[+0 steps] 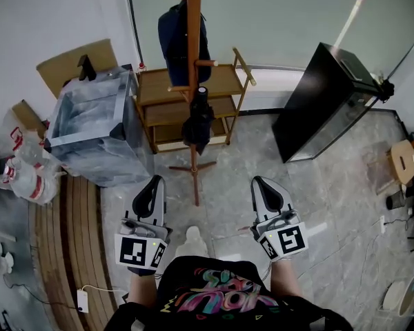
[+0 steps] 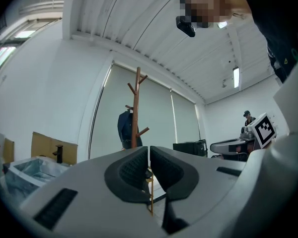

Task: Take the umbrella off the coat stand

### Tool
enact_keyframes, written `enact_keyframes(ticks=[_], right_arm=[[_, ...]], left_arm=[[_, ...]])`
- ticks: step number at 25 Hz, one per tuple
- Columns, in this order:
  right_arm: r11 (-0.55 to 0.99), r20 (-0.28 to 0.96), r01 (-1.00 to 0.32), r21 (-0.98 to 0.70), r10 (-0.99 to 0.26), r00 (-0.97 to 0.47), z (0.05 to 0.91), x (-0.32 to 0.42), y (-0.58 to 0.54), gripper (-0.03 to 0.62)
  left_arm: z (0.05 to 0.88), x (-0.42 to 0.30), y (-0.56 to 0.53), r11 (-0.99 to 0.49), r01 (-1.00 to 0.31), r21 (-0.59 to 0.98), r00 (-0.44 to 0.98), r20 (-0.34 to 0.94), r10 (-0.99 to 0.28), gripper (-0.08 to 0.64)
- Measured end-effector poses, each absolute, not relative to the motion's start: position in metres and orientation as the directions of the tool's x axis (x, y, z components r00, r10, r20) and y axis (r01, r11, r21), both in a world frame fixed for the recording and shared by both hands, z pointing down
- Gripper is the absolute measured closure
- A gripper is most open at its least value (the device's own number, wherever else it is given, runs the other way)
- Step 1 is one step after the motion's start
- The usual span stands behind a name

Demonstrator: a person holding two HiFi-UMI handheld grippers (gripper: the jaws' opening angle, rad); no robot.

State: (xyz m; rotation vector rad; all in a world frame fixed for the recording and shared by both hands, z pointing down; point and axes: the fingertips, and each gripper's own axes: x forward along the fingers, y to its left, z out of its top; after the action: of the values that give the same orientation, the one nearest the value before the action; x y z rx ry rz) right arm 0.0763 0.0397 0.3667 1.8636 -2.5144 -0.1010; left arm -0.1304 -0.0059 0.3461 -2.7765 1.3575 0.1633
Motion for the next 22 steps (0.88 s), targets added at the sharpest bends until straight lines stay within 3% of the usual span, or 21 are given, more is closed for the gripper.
enact_keyframes(ticks=[12,22], right_arm=[[0.259,-0.026,-0.964,0.057,-0.965,-0.261,0.36,0.08,-0.075,0.577],[0.362,-0.018,-0.932,0.035,-0.932,-0.363,0.362,0.105,-0.117,0.577]], left_arm=[[0.345,-0.125,-0.12,-0.645,-0.764,0.011,0.641,-0.094,-0.761,0.526],[0.346,-0.103,-0.139,-0.562,-0.827,0.018,0.559,-0.085,-0.825,0.526]])
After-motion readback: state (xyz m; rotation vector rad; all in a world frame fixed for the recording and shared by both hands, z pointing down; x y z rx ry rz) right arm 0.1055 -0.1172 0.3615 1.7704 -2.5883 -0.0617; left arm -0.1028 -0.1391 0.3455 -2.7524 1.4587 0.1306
